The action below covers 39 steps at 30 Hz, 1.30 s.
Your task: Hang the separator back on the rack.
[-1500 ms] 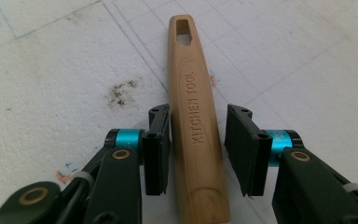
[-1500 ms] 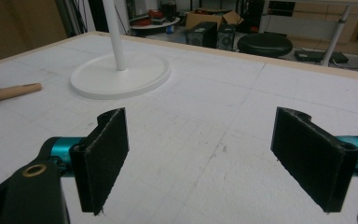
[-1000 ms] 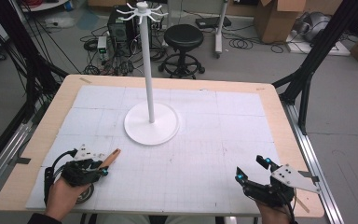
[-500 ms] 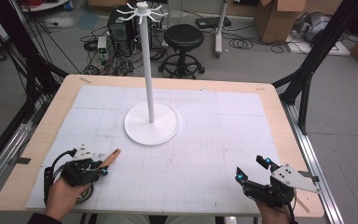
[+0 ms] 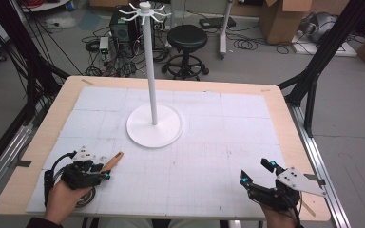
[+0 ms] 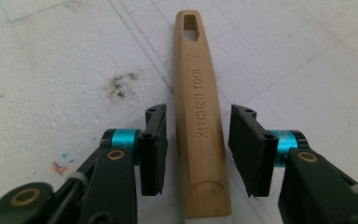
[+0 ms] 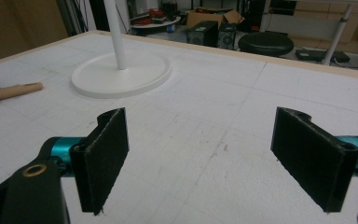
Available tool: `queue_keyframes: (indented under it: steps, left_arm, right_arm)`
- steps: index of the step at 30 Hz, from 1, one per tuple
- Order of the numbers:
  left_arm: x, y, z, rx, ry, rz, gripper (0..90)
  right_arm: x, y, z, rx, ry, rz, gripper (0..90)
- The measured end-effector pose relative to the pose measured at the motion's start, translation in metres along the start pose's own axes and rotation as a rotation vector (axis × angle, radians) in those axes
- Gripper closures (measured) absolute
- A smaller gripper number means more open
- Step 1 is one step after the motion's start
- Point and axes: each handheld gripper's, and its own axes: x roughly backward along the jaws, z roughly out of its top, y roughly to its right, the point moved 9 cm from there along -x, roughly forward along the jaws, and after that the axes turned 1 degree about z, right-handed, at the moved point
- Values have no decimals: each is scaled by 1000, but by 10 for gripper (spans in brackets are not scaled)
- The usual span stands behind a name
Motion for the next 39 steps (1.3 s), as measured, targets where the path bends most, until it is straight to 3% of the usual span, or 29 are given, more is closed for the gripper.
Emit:
queue_keyframes:
  steps: [3, 9, 18, 30, 35, 39]
  left_arm:
    - [2, -1, -2, 6, -8, -12, 584]
    - [2, 1, -3, -20, -10, -8, 655]
    - [3, 0, -2, 16, -12, -12, 667]
    - [4, 0, -2, 23, -20, -20, 671]
    - [8, -1, 2, 53, 21, -22, 689]
    - [8, -1, 2, 53, 21, -24, 693]
  right_arm:
    - [0, 0, 0, -2, 0, 0, 181]
    - [0, 0, 0, -2, -1, -1, 181]
    - [0, 1, -1, 0, -4, -3, 182]
    - [-1, 1, -1, 1, -4, -2, 182]
    - [-1, 1, -1, -1, -5, -1, 182]
    - [-1, 0, -1, -3, -9, 1, 182]
